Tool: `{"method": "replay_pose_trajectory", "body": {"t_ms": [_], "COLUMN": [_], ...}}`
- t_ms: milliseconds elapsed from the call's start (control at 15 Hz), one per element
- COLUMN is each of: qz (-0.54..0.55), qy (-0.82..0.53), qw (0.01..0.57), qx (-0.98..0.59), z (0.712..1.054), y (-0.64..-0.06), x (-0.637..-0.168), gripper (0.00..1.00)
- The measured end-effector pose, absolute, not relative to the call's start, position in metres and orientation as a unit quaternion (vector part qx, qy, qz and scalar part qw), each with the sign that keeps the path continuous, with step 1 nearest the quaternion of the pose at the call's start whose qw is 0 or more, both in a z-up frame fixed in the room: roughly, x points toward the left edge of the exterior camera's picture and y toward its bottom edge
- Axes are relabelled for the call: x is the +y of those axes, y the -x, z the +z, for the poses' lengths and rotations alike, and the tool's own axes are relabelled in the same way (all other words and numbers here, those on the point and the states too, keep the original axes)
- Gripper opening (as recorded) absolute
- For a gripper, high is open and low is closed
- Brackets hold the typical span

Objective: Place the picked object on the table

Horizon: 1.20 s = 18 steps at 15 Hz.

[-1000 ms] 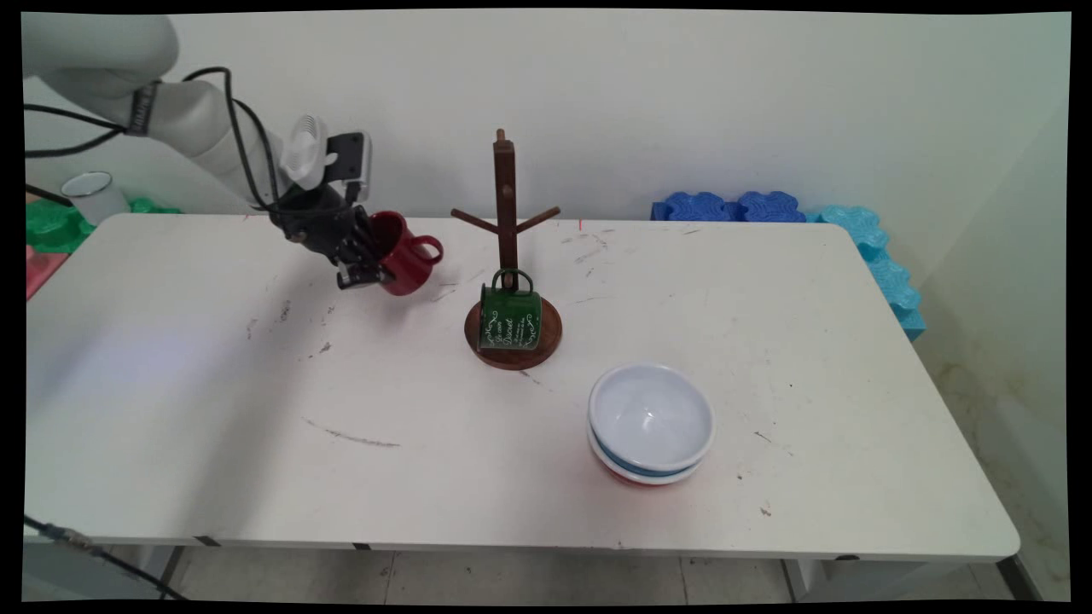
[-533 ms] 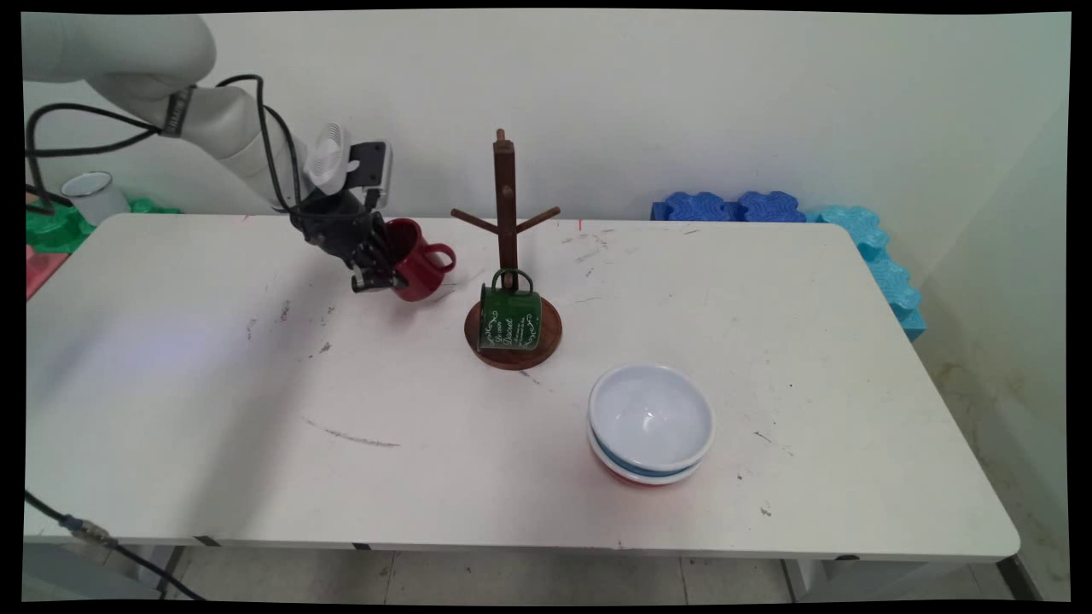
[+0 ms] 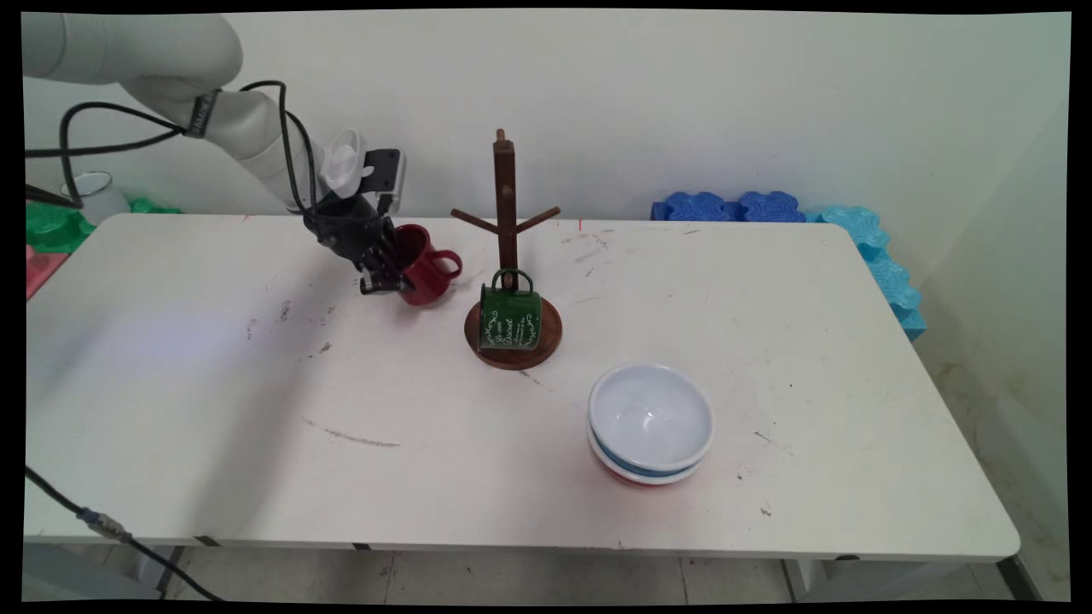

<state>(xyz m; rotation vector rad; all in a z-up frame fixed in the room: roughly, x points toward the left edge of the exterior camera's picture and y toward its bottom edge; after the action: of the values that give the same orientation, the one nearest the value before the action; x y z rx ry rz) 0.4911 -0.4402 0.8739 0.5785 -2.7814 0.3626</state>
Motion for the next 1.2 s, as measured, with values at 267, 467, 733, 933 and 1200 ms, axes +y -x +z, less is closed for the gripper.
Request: {"method": "replay_pose_trajectory", "body": {"t_ms": [267, 467, 733, 933, 1200], "qz": [0.120, 0.117, 0.114, 0.112, 0.111], "qy": [-0.198, -0.197, -0.196, -0.195, -0.194], "qw": [0.134, 0.131, 0.128, 0.126, 0.125], "qx": [-0.964, -0.965, -0.966, -0.966, -0.967], "z": [0.869, 0.868, 0.865, 0.864, 0.863], "y": [-0.492, -0.493, -0.494, -0.496, -0.497], "x": [-0.448, -0.451, -0.455, -0.457, -0.459], "gripper": [0.00, 0.00, 0.00, 1.00, 1.00]}}
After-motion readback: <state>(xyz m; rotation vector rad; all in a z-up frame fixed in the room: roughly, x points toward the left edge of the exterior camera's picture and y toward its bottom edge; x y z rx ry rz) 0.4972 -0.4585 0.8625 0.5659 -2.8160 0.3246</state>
